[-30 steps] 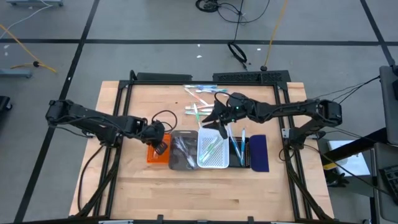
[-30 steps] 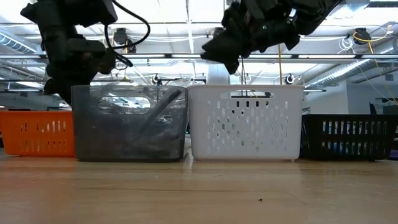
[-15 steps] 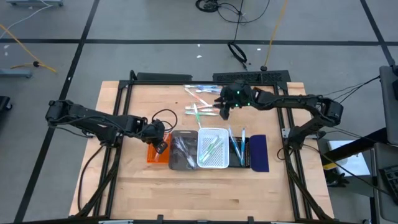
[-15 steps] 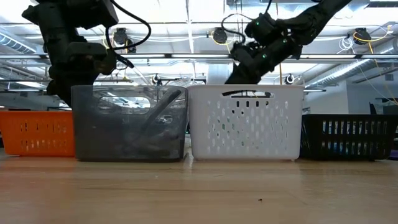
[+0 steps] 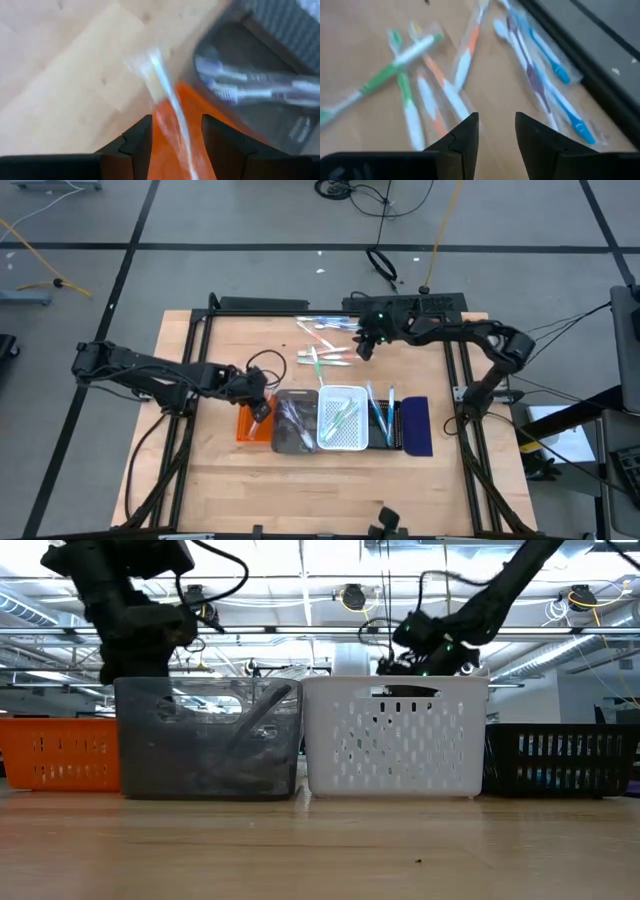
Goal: Pick & Place Toothbrushes
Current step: Put the purple toothbrush into the left black bin
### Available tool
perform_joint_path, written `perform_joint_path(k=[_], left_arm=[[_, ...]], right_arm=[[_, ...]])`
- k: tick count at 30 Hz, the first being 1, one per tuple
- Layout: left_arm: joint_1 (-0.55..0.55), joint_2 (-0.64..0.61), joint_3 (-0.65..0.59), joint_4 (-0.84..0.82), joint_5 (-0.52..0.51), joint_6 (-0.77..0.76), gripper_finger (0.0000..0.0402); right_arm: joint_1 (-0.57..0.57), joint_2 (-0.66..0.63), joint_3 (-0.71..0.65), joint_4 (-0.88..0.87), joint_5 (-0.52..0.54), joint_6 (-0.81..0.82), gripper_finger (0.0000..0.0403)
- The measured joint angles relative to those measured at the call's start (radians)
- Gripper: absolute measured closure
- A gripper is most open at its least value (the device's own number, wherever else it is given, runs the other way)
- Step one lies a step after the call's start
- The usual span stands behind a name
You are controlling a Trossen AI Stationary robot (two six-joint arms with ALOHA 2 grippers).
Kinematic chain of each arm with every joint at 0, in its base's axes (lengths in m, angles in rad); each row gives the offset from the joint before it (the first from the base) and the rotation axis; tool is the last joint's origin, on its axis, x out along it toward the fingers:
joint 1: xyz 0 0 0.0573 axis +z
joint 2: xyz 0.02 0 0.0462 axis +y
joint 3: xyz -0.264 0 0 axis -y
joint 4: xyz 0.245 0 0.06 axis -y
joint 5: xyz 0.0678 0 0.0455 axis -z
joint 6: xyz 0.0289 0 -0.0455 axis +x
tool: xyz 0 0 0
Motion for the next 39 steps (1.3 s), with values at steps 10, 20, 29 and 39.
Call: perform_joint_path(k=[10,20,29,39], left_arm=[[0.075,-0.009,0.015,0.089,-0.017,0.132,0.0231],[0.109,-0.009,0.015,0.118,-0.017,0.184,0.0231],[0.109,-0.009,0.015,0.121,-0.017,0.217,0.0231],[0.109,-0.009,0.015,0.123,-0.016,0.216,0.0231]], right_arm=[[-0.023,0.173,0.152,-0.160,0.131,-0.121,0.0284],[-0.014,0.219,0.184,-0.179,0.185,-0.152,0.0284],[0.003,0.168,0.184,-0.183,0.252,-0.198,0.0284],[-0.010,0.230,0.184,-0.167,0.260,-0.222,0.0284]])
